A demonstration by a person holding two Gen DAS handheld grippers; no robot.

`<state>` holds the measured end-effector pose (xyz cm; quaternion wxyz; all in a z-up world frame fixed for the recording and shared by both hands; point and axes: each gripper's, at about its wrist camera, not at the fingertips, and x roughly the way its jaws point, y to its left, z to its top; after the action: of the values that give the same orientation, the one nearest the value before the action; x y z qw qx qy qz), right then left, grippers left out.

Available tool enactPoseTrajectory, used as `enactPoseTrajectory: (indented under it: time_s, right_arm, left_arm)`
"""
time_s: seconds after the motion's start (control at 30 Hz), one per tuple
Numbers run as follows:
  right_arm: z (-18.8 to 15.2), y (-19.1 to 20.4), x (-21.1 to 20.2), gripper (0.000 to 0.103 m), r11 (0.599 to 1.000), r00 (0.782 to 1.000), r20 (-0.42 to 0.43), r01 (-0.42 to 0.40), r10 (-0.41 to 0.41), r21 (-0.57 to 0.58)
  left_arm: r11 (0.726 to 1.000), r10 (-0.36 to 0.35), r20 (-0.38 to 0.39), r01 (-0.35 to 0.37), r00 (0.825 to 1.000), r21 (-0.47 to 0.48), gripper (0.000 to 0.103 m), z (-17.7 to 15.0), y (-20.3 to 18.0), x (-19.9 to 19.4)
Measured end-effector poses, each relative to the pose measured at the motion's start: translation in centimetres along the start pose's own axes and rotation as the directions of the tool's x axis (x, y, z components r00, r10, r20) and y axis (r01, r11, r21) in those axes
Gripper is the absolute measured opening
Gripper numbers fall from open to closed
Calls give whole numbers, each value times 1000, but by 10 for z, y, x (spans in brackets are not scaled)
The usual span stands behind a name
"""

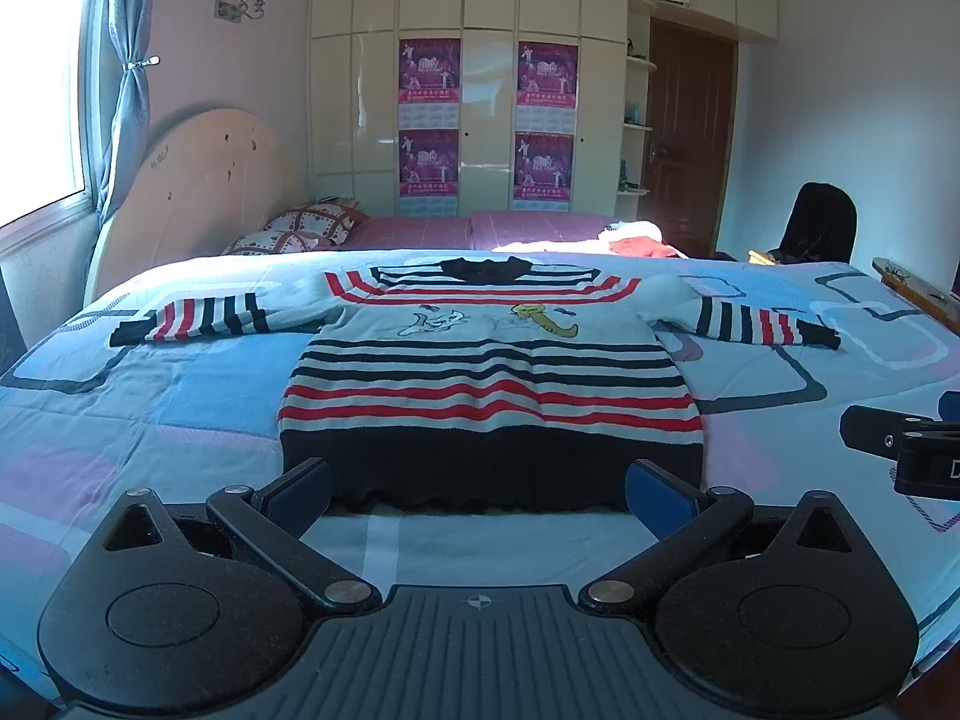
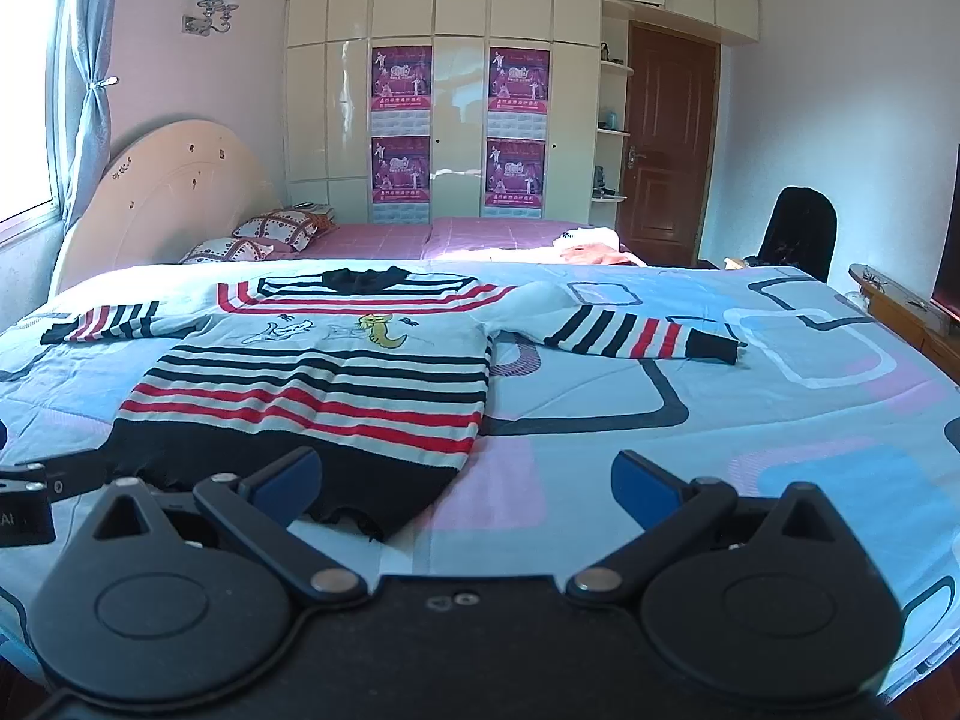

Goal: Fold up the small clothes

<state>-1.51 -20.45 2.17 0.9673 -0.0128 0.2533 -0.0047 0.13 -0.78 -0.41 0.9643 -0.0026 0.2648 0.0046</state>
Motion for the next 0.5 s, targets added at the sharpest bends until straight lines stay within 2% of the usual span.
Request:
enactPoseTrajectory:
  time_s: [0.5]
  right_arm:
    - [0,3,3,103,1000,1000,-3,-4,4,-1]
  left_arm:
    - [1000,4,1,-4,1000,6,103,1,0,-1]
